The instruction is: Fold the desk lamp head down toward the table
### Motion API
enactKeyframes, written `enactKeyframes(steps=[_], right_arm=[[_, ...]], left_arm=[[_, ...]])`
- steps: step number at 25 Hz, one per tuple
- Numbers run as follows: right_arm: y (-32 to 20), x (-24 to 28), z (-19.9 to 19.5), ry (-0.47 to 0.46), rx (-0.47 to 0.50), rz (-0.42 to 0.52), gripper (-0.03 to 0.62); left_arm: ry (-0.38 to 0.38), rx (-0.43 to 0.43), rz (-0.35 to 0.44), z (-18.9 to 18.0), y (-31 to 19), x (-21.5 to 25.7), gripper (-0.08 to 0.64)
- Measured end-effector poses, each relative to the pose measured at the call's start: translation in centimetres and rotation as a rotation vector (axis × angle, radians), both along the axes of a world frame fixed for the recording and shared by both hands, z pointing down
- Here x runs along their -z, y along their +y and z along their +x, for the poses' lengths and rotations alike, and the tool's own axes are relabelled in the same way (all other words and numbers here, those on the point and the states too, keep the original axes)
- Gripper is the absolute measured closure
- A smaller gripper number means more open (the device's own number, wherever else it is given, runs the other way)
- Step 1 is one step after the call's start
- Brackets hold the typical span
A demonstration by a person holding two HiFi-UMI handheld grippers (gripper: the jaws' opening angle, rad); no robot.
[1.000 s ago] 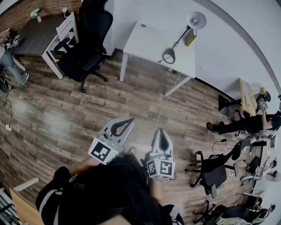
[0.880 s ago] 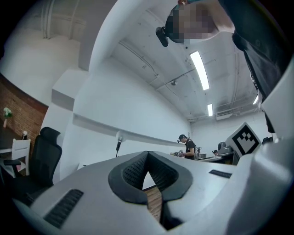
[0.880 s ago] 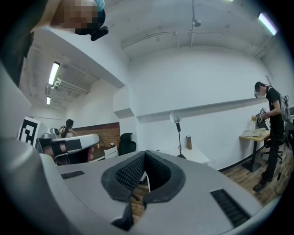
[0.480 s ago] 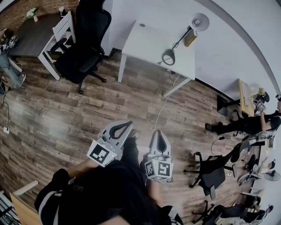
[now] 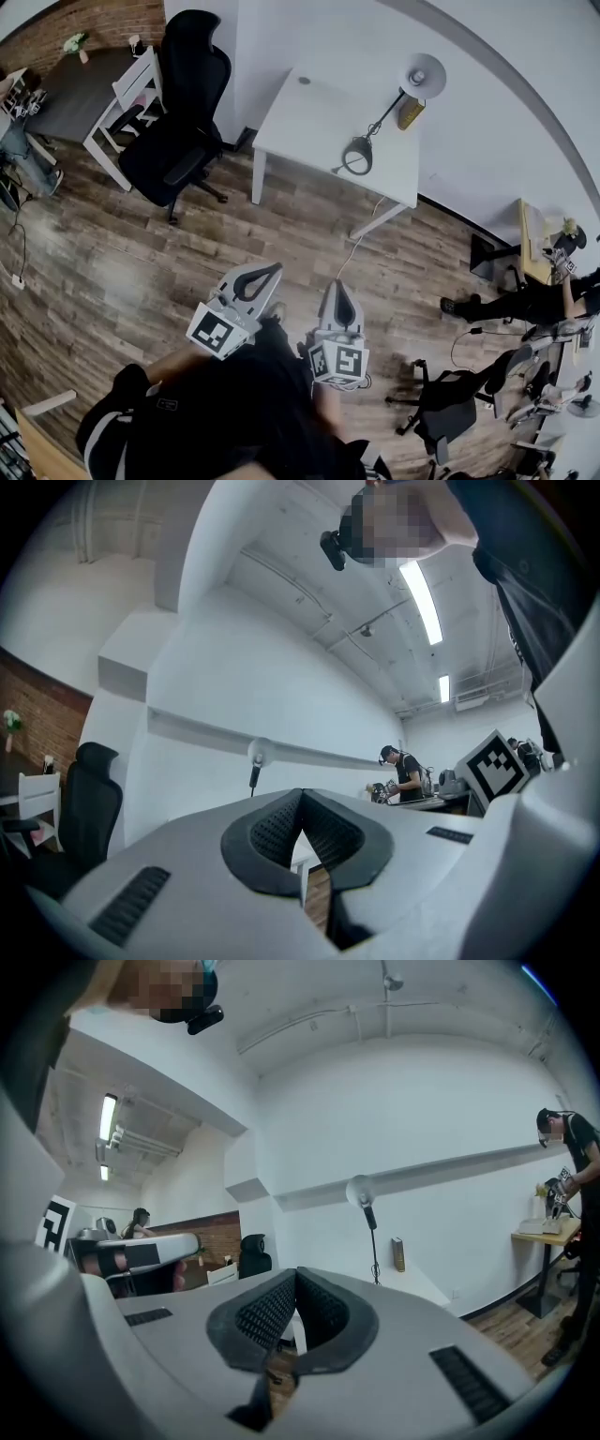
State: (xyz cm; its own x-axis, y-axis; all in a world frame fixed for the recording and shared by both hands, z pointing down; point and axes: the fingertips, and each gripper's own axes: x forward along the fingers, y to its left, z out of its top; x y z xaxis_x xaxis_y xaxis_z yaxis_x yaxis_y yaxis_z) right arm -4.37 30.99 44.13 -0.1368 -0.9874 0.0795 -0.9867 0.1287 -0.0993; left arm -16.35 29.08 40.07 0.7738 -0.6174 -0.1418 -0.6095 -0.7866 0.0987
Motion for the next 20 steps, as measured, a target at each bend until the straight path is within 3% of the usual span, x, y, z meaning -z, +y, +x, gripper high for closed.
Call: enactKeyframes(steps=[10,20], right_arm=[[-8.8,0.3,9.8,0.018,0.064,0.011,0.578],[-14.0,-0.6,14.1,-0.001,0.055,-0.015,0.578]], left_arm=[[-0.005,0.058,0.008,9.7,-8.3,1.0,0.540],[-0.021,0.080,-0.016,13.6,-14.0,0.4,0.540]])
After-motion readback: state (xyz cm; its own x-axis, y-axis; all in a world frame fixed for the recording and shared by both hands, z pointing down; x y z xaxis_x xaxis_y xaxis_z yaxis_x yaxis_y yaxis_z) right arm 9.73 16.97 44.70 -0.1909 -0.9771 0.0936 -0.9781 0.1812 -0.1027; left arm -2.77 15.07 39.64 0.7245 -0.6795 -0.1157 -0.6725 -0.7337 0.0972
